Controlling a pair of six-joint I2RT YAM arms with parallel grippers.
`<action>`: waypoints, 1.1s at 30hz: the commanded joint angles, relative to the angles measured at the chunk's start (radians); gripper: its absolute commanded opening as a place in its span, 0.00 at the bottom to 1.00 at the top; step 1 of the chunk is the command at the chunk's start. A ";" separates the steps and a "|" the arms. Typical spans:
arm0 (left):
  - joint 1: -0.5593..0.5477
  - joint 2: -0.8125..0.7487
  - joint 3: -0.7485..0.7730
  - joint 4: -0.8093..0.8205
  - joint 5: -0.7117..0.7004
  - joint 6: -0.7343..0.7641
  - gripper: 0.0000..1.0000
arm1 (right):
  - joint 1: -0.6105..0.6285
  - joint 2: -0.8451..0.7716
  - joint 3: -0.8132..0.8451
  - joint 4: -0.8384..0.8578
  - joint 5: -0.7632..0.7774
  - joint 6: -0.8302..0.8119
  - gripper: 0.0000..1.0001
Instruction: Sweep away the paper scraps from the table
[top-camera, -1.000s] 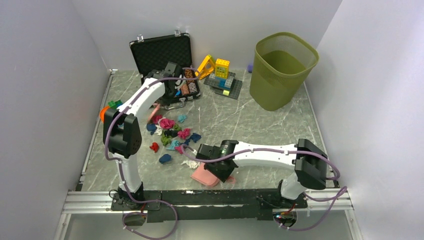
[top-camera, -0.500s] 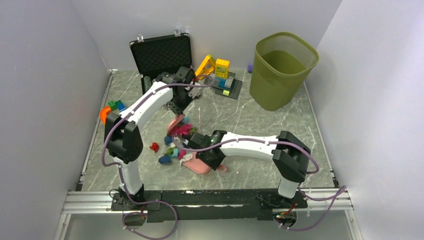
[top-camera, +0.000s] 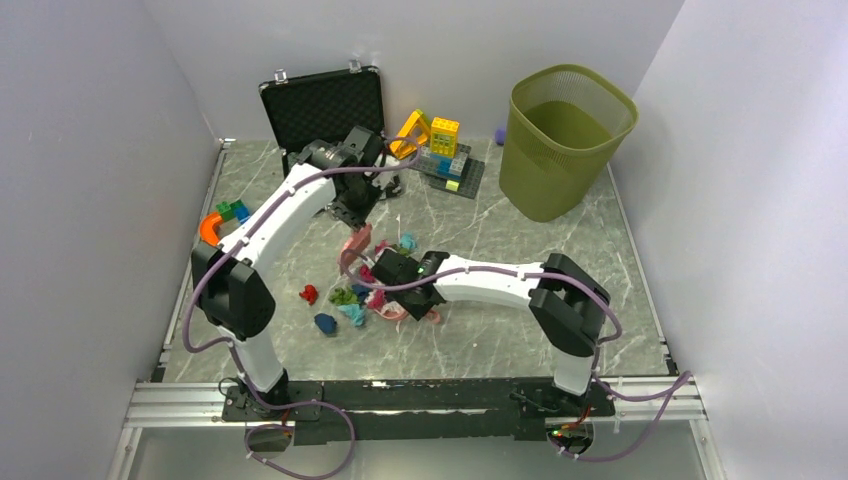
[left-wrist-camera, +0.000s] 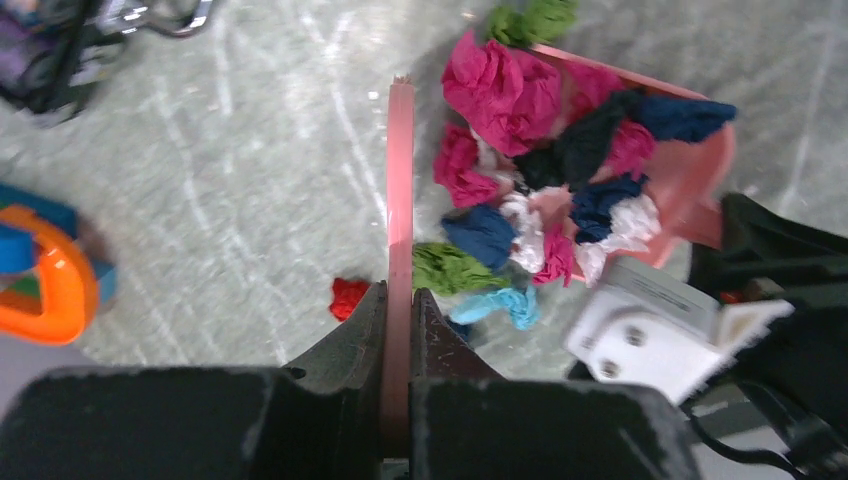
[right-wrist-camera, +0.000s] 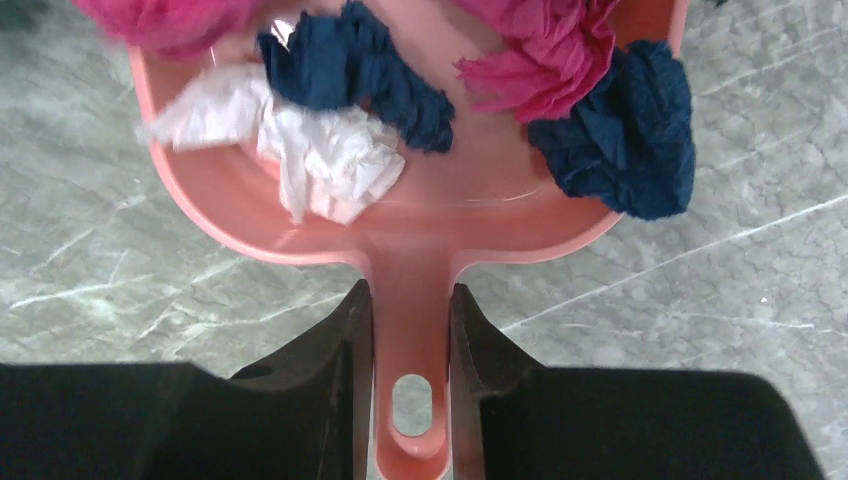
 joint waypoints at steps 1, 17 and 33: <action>0.028 -0.098 0.054 -0.008 -0.205 -0.076 0.00 | 0.030 -0.120 -0.095 0.086 0.070 -0.015 0.00; 0.161 -0.355 -0.181 0.167 -0.210 -0.134 0.00 | 0.104 -0.400 -0.189 -0.016 0.051 0.032 0.00; 0.205 -0.549 -0.433 0.324 -0.173 -0.150 0.00 | -0.037 -0.492 0.150 -0.189 0.067 0.000 0.00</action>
